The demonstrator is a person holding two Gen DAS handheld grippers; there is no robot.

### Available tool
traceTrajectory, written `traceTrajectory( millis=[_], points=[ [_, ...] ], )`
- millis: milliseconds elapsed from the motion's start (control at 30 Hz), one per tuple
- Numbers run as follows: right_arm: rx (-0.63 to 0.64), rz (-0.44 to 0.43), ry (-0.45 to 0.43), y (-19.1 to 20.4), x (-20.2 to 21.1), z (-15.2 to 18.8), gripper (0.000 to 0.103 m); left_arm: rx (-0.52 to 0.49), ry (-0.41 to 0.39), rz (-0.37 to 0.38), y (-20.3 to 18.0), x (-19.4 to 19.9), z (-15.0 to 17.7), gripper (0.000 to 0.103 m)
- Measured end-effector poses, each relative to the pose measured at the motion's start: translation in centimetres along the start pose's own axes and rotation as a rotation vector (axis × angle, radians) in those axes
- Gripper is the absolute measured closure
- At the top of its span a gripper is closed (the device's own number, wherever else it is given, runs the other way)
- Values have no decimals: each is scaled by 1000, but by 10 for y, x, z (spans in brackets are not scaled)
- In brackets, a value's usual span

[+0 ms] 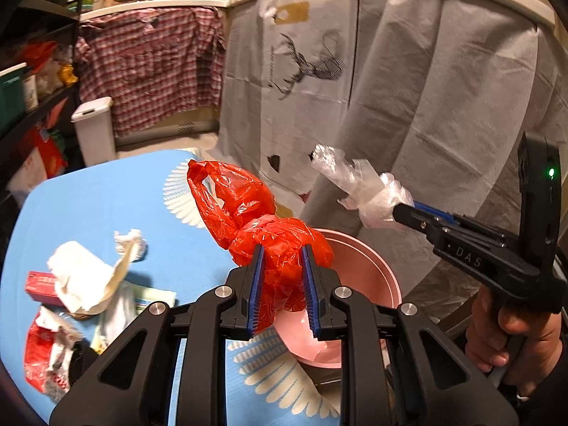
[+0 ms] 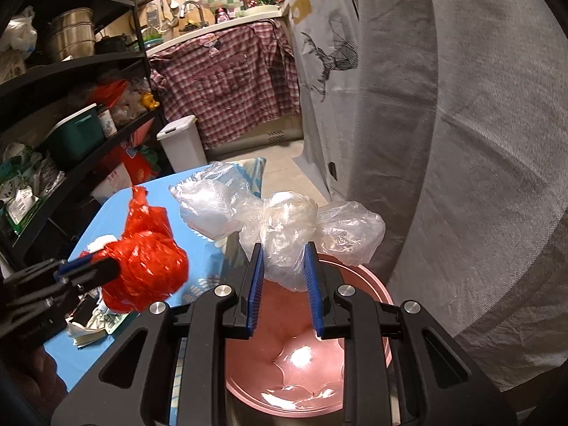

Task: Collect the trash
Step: 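Carry the red bag and clear bag over the pink bin with both tools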

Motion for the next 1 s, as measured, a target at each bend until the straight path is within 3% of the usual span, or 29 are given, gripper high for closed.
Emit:
traceTrajectory(
  millis=[1000],
  points=[
    [-30, 66, 65, -16, -21, 11, 76, -56, 145, 100, -34, -58, 38, 80]
  ],
)
Point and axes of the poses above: each gripper's, at about its wrist camera, not at the fingertips, and x roughly against the way its jaws point, y to its left, z to its underside, the point moved 4 cm from there along -x, roughly the way its jaws point, and after that the axes turned 13 degrees about -y, right-handed, at the moved point
